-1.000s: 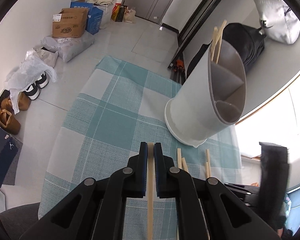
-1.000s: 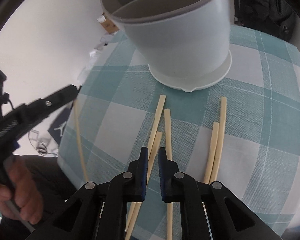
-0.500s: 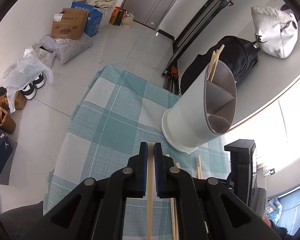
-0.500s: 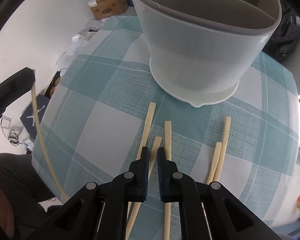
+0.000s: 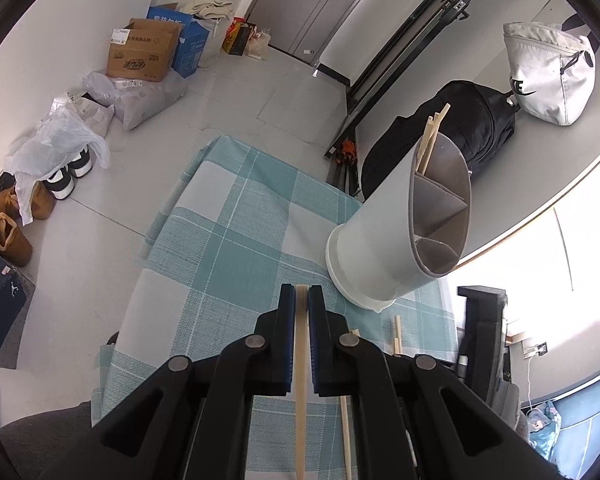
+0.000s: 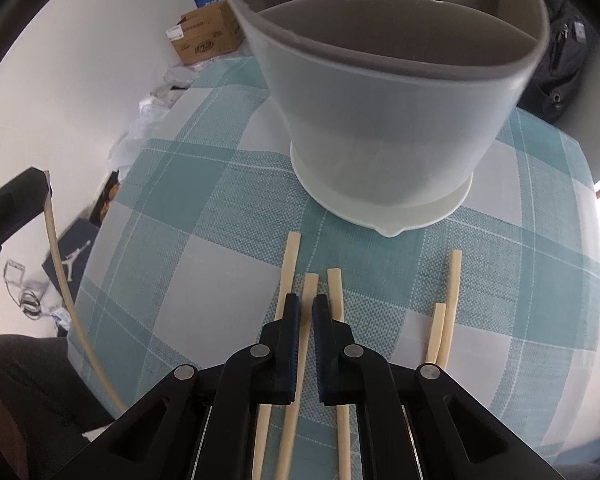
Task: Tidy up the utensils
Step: 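Grasp a chopstick with the left tool while the right tool holds its chopsticks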
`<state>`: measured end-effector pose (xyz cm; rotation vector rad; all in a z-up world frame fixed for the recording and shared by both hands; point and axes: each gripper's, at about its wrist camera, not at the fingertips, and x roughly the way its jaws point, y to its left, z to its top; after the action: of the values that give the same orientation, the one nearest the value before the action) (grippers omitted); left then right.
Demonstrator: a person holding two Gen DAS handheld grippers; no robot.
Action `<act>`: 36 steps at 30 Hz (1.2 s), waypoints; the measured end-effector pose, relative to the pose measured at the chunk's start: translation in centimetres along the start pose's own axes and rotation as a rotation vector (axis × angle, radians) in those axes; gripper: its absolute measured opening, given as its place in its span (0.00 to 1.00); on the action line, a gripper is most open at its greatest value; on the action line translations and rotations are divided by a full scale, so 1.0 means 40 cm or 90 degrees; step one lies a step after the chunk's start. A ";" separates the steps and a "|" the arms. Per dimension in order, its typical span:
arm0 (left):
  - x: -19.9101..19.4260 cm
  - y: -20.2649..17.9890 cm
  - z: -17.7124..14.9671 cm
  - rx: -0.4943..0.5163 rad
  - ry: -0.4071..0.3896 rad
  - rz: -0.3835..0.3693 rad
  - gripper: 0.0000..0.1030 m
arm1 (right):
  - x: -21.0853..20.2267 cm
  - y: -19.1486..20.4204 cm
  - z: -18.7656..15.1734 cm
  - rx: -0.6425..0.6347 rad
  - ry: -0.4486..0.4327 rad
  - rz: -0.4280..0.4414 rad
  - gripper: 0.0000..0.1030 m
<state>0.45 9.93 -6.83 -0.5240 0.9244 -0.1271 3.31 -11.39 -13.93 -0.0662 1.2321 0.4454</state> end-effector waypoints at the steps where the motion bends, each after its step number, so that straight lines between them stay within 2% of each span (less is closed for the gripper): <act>1: 0.000 0.001 0.000 0.000 0.001 -0.001 0.02 | -0.008 -0.007 -0.003 0.008 -0.011 0.009 0.05; 5: 0.000 -0.006 -0.014 0.013 0.002 0.004 0.02 | -0.073 -0.039 -0.027 0.023 -0.082 0.051 0.05; 7: -0.006 -0.017 -0.022 0.027 -0.007 0.002 0.02 | -0.116 -0.054 -0.045 0.029 -0.127 0.086 0.05; 12: -0.030 -0.056 -0.030 0.068 -0.042 -0.006 0.02 | -0.233 -0.082 -0.100 0.009 -0.255 0.124 0.05; 15: -0.044 -0.085 -0.040 0.103 -0.065 -0.003 0.02 | -0.274 -0.094 -0.127 -0.005 -0.304 0.131 0.05; 18: -0.049 -0.113 -0.045 0.127 -0.067 0.004 0.02 | -0.304 -0.097 -0.143 -0.011 -0.340 0.138 0.05; 20: -0.054 -0.131 -0.042 0.138 -0.069 0.009 0.02 | -0.315 -0.089 -0.148 -0.014 -0.362 0.141 0.00; 22: -0.063 -0.144 -0.038 0.145 -0.074 0.006 0.02 | -0.325 -0.081 -0.146 -0.013 -0.381 0.145 0.00; 25: -0.073 -0.164 -0.034 0.161 -0.084 0.007 0.02 | -0.323 -0.080 -0.139 -0.020 -0.378 0.149 0.00; 28: -0.071 -0.172 -0.031 0.169 -0.083 0.016 0.02 | -0.290 -0.091 -0.127 -0.010 -0.334 0.160 0.00; 30: -0.068 -0.165 -0.031 0.167 -0.081 0.018 0.02 | -0.264 -0.098 -0.119 -0.001 -0.304 0.135 0.03; 36: -0.051 -0.146 -0.030 0.149 -0.068 0.008 0.02 | -0.130 -0.157 -0.067 0.056 -0.157 0.133 0.06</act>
<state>-1.05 5.09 -3.12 -0.3049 0.7962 -0.1921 1.85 -19.40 -11.24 0.1884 1.0178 0.5622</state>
